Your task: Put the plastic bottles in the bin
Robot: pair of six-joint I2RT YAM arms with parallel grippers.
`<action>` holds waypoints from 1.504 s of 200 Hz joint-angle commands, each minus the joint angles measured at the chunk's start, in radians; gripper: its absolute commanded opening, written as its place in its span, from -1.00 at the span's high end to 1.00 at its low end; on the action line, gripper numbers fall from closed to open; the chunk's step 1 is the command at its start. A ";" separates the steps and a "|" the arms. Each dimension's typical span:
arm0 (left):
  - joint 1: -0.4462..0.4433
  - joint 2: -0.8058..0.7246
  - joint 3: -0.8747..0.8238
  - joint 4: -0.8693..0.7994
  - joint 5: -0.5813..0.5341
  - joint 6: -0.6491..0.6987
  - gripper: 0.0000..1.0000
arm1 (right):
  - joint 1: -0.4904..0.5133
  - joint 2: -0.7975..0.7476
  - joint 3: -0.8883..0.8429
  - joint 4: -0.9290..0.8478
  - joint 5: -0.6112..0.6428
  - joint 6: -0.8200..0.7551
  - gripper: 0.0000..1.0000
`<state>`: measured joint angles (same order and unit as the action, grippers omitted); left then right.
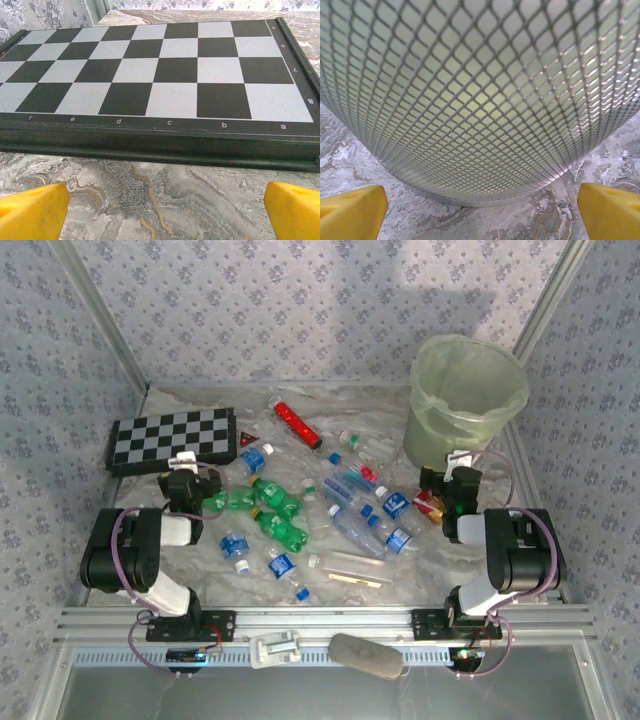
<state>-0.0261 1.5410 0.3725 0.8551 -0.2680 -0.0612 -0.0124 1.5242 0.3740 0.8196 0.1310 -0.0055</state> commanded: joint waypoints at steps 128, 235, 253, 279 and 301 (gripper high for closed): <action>0.006 -0.006 0.022 -0.004 0.015 0.000 -1.00 | -0.005 -0.001 0.010 0.010 -0.012 -0.005 -0.98; 0.009 -0.007 0.023 -0.008 0.021 -0.003 -1.00 | -0.006 0.001 0.010 0.010 -0.014 -0.004 -0.98; 0.009 -0.006 0.022 -0.005 0.020 0.000 -1.00 | -0.003 -0.002 0.004 0.020 -0.008 -0.007 -0.98; -0.003 -0.018 0.022 -0.009 -0.023 -0.002 -1.00 | 0.026 -0.069 -0.003 -0.008 0.041 -0.027 -0.98; -0.025 -0.047 0.023 -0.033 -0.034 0.023 -1.00 | 0.043 -0.171 0.016 -0.123 0.076 -0.037 -0.98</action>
<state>-0.0296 1.5326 0.3752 0.8337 -0.2756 -0.0608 0.0124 1.4616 0.3733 0.7769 0.1524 -0.0170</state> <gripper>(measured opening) 0.999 0.989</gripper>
